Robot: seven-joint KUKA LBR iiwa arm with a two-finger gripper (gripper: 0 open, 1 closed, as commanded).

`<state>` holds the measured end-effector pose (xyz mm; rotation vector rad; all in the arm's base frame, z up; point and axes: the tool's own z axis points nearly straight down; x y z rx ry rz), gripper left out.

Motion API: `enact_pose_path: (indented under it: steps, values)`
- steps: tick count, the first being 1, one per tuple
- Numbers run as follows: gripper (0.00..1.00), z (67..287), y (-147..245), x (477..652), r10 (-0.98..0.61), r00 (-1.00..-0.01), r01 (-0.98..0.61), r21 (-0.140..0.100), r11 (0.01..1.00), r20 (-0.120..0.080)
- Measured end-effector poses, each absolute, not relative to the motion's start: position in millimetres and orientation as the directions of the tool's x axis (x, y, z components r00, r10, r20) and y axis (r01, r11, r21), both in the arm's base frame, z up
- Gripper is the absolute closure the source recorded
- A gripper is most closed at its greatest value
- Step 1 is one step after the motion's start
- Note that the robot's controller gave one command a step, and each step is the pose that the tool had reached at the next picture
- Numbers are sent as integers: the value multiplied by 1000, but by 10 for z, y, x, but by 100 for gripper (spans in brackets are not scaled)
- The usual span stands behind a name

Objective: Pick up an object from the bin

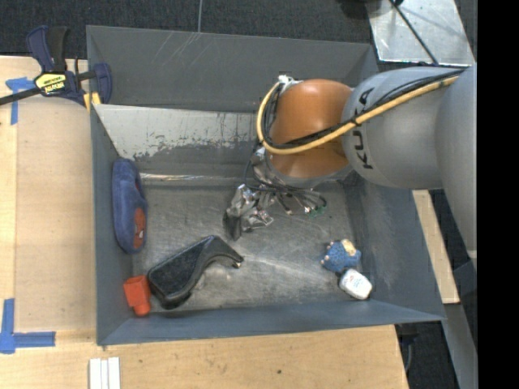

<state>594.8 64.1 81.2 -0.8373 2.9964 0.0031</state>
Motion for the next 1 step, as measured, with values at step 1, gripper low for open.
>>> enact_pose_path:
  steps: [1]
  values:
    - [100,2110,535,5912,-512,-859,-512,-5,859,-11]
